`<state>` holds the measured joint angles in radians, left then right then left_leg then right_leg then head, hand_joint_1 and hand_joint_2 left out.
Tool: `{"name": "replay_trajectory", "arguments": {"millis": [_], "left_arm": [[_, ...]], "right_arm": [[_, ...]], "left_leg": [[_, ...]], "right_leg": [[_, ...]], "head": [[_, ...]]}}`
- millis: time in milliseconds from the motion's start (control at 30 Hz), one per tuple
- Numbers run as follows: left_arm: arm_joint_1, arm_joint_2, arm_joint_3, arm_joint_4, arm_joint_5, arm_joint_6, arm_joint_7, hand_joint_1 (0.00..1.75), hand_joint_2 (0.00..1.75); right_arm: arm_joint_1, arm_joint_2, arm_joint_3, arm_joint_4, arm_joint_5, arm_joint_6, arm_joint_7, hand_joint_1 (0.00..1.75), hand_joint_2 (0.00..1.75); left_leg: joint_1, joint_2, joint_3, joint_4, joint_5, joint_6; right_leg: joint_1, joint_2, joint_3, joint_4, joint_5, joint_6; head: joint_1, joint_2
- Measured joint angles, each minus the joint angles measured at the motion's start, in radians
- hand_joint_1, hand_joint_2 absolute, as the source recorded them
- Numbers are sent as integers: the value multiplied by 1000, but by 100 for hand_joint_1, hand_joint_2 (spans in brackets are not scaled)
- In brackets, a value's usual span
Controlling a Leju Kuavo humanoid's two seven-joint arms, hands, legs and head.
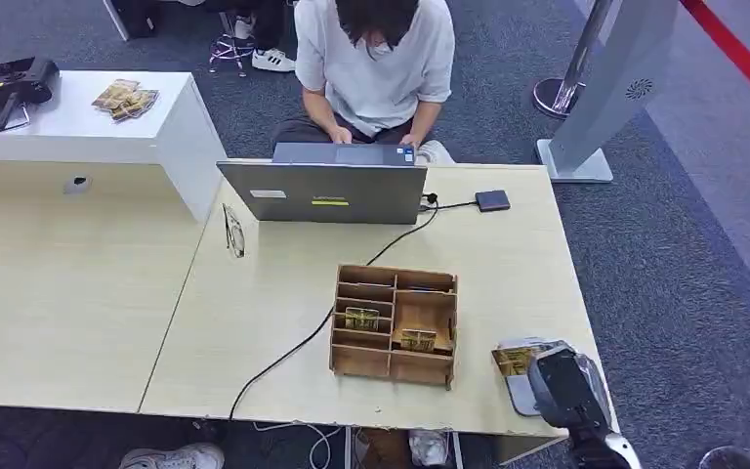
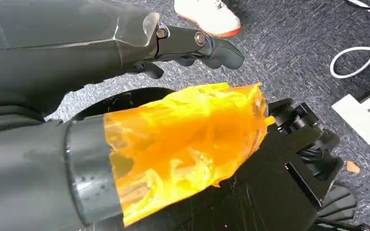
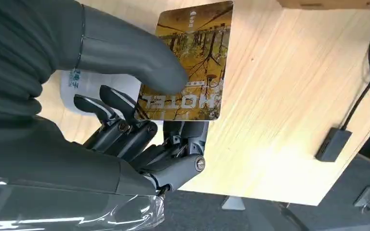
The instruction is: Pass the card to the sensor for recognition and then transmit it.
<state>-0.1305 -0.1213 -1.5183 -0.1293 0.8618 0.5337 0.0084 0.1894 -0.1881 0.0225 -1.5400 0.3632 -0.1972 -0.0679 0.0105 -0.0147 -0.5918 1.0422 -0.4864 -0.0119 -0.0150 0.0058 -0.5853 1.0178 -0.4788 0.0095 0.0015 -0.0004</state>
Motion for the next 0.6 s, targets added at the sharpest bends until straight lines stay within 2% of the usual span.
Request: {"name": "replay_trajectory", "arguments": {"millis": [600], "left_arm": [[0, -1, 0, 0, 0, 2, 0, 0, 0]], "right_arm": [[2, 46, -65, 45, 29, -8, 9, 175, 175]], "left_leg": [[0, 0, 0, 0, 0, 0]], "right_leg": [[0, 0, 0, 0, 0, 0]], "head": [[0, 0]]}}
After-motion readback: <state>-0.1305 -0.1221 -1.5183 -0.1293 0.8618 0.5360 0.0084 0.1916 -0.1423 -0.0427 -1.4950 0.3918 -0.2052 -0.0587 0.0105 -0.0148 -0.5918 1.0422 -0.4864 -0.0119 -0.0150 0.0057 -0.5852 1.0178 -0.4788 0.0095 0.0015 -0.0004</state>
